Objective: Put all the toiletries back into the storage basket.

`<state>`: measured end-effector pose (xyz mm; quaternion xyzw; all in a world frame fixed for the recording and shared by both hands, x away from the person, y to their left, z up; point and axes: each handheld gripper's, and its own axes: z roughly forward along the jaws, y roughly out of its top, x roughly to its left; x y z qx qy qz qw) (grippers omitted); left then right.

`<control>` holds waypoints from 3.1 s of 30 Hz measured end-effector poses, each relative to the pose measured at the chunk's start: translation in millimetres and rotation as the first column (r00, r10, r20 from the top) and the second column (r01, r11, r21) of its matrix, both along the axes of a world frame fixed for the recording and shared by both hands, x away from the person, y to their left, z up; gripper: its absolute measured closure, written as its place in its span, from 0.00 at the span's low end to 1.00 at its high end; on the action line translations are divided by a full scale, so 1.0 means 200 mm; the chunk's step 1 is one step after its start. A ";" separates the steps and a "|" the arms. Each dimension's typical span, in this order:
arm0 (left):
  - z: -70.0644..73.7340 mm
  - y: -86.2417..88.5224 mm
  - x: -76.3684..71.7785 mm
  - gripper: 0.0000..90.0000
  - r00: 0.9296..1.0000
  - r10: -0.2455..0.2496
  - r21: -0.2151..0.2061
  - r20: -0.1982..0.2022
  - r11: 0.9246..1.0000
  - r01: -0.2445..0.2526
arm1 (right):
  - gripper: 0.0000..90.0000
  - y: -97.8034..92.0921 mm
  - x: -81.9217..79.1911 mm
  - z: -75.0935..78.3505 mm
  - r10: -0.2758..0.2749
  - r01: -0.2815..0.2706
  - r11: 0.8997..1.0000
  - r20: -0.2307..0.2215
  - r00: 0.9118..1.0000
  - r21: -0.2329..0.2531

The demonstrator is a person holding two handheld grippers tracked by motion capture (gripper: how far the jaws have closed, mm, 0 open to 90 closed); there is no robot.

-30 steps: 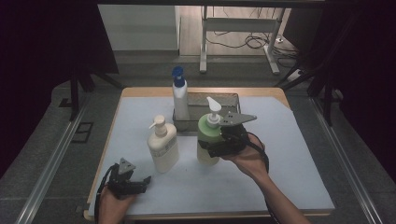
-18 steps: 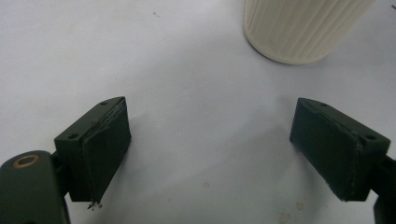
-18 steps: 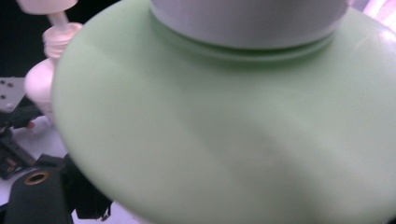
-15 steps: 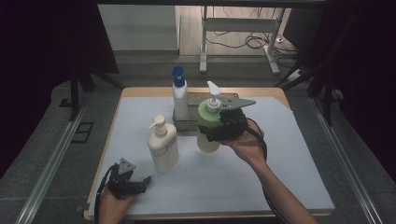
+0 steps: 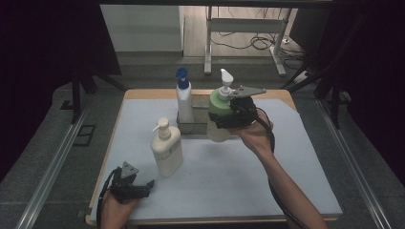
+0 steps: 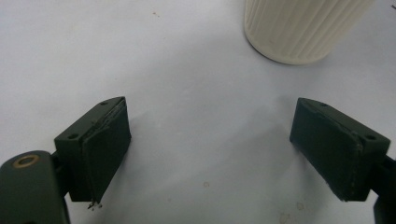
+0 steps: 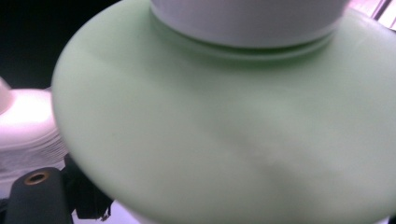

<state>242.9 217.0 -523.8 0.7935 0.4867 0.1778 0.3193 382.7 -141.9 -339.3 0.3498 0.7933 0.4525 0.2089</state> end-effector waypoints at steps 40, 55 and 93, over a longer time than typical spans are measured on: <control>0.00 0.00 0.00 0.14 1.000 0.000 0.000 -0.002 1.000 0.000 | 0.13 0.03 0.38 -0.07 -0.142 0.143 0.990 0.022 0.990 -0.022; 0.00 0.00 0.00 0.14 1.000 0.000 -0.001 -0.002 1.000 0.000 | 0.13 0.05 0.41 -0.18 -0.141 0.141 0.989 -0.003 0.990 -0.051; 0.00 0.00 0.00 0.14 1.000 0.000 0.000 -0.002 1.000 0.000 | 0.12 0.01 0.44 -0.39 -0.165 0.160 0.985 -0.076 0.983 -0.061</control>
